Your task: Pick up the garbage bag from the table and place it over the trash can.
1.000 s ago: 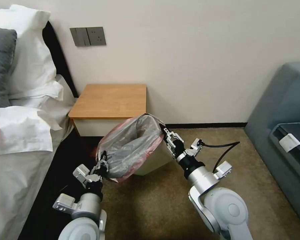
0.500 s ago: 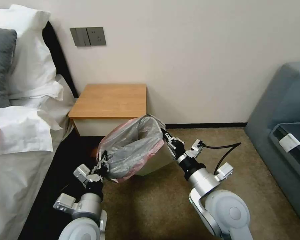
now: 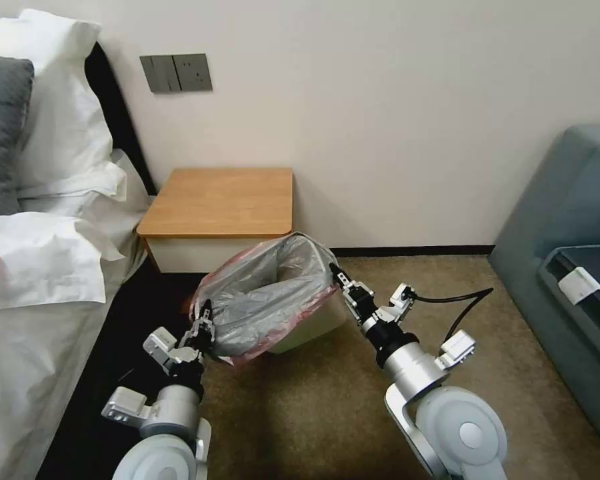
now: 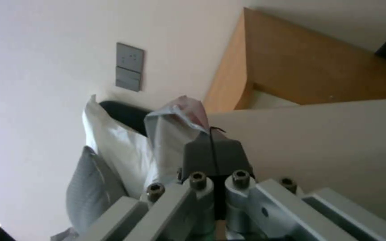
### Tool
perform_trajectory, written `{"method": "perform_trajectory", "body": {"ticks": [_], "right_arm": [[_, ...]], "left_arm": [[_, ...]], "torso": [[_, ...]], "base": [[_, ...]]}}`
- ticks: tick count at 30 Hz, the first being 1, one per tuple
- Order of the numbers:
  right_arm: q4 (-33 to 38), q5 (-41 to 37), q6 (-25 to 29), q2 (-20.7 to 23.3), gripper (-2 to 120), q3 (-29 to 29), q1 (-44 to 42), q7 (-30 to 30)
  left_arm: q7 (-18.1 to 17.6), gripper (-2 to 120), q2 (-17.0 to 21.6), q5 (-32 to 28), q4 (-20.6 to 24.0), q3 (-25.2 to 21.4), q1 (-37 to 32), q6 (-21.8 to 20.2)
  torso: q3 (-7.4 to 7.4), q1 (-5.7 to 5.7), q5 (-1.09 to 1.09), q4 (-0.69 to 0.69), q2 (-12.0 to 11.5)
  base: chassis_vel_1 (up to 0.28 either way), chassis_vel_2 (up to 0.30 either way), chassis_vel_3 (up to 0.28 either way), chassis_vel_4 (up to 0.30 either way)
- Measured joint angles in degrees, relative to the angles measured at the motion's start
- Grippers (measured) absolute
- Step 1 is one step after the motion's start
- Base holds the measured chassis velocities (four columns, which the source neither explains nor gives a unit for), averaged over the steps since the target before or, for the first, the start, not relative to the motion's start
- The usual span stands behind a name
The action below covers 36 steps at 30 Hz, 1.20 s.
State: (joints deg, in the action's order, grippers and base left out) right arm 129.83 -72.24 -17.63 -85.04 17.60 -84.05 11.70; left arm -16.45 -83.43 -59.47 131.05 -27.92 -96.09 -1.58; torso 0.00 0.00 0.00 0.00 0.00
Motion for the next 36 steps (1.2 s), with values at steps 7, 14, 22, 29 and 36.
{"method": "perform_trajectory", "body": {"ticks": [7, 14, 22, 29, 36], "right_arm": [[-1.8, 4.5, 0.4, 0.0, 0, -0.7, 0.3, -2.0], [-4.0, 6.9, 1.7, 0.5, 0, -0.4, 0.7, -3.6], [-5.8, 7.4, 2.2, 1.9, 0, -0.4, 4.1, -3.9], [-9.4, 10.6, 1.7, 3.7, 0, -0.6, 7.3, -6.3], [-9.6, 12.4, 1.3, 3.6, 0, -0.9, 5.7, -7.7]], "left_arm": [[-0.2, 9, 0.2, -1.6, 0.3, -0.4, 0.1, -0.1], [-0.4, 9, 0.3, -4.3, 1.1, -1.5, 0.4, -1.1], [0.4, 9, 0.3, -3.0, 1.1, -1.6, -0.2, -1.4], [3.0, 9, 0.3, -1.9, 1.7, -1.4, -1.5, -1.6], [3.2, 9, 0.4, -3.3, 2.3, -2.3, -1.4, -1.8]], "torso": [[0.00, 0.00, 0.00, 0.00, 0.0], [0.00, 0.00, 0.00, 0.00, 0.0], [0.00, 0.00, 0.00, 0.00, 0.0], [0.00, 0.00, 0.00, 0.00, 0.0], [0.00, 0.00, 0.00, 0.00, 0.0]], "base": [[0.000, 0.000, 0.000, 0.000], [0.000, 0.000, 0.000, 0.000], [0.000, 0.000, 0.000, 0.000], [0.000, 0.000, 0.000, 0.000], [0.000, 0.000, 0.000, 0.000]]}}
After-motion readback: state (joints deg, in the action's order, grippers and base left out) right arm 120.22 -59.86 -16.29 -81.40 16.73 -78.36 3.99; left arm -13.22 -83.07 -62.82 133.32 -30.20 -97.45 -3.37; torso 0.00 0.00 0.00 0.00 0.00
